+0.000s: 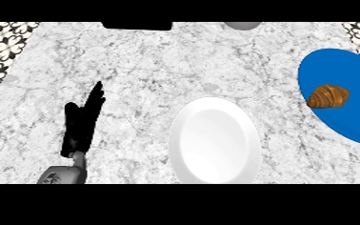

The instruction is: Pick the croissant from the plate and place it in the plate

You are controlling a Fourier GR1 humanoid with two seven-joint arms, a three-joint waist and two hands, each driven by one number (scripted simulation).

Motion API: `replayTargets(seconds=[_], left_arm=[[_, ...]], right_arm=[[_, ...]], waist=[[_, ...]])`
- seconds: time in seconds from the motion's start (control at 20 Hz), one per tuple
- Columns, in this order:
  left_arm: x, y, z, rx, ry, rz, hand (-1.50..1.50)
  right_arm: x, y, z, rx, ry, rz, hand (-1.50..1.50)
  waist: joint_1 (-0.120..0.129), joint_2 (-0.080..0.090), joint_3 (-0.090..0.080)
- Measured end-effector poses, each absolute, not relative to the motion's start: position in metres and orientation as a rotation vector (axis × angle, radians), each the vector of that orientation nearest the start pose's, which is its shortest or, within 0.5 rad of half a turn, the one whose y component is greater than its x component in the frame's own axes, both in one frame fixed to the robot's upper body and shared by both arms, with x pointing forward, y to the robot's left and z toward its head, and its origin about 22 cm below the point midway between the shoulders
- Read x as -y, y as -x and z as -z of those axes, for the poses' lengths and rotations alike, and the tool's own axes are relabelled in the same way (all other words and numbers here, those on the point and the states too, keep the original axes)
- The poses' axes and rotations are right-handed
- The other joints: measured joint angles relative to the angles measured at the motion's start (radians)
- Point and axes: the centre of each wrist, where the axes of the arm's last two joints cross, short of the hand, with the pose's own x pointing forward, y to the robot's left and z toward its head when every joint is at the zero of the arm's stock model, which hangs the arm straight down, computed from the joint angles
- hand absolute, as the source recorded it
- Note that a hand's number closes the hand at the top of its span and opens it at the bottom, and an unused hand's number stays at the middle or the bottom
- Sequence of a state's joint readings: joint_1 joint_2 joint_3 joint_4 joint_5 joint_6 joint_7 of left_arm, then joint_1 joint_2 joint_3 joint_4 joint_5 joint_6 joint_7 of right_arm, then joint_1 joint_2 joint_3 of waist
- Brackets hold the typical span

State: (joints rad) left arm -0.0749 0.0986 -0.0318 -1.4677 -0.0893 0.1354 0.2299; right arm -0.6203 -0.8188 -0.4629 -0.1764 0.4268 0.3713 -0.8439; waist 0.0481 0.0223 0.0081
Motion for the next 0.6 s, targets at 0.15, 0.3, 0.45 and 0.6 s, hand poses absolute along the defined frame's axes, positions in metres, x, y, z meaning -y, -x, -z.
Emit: replayTargets(seconds=[0.15, 0.3, 0.45, 0.6], left_arm=[[-0.237, -0.258, 0.005, 1.318, -0.212, 0.066, 0.00], [-0.236, -0.259, 0.004, 1.321, -0.210, 0.065, 0.00], [-0.234, -0.257, 0.006, 1.318, -0.208, 0.065, 0.00], [-0.237, -0.257, 0.006, 1.321, -0.208, 0.065, 0.00]], right_arm=[[0.541, -0.275, -0.049, 1.589, 0.447, -0.394, -1.50], [0.547, -0.270, -0.053, 1.584, 0.469, -0.388, -1.50], [0.551, -0.266, -0.054, 1.581, 0.489, -0.376, -1.50], [0.555, -0.260, -0.054, 1.587, 0.505, -0.351, -1.50]], waist=[[0.003, 0.001, 0.001], [0.005, 0.003, 0.002], [0.007, 0.003, 0.002], [0.009, 0.005, 0.003]])
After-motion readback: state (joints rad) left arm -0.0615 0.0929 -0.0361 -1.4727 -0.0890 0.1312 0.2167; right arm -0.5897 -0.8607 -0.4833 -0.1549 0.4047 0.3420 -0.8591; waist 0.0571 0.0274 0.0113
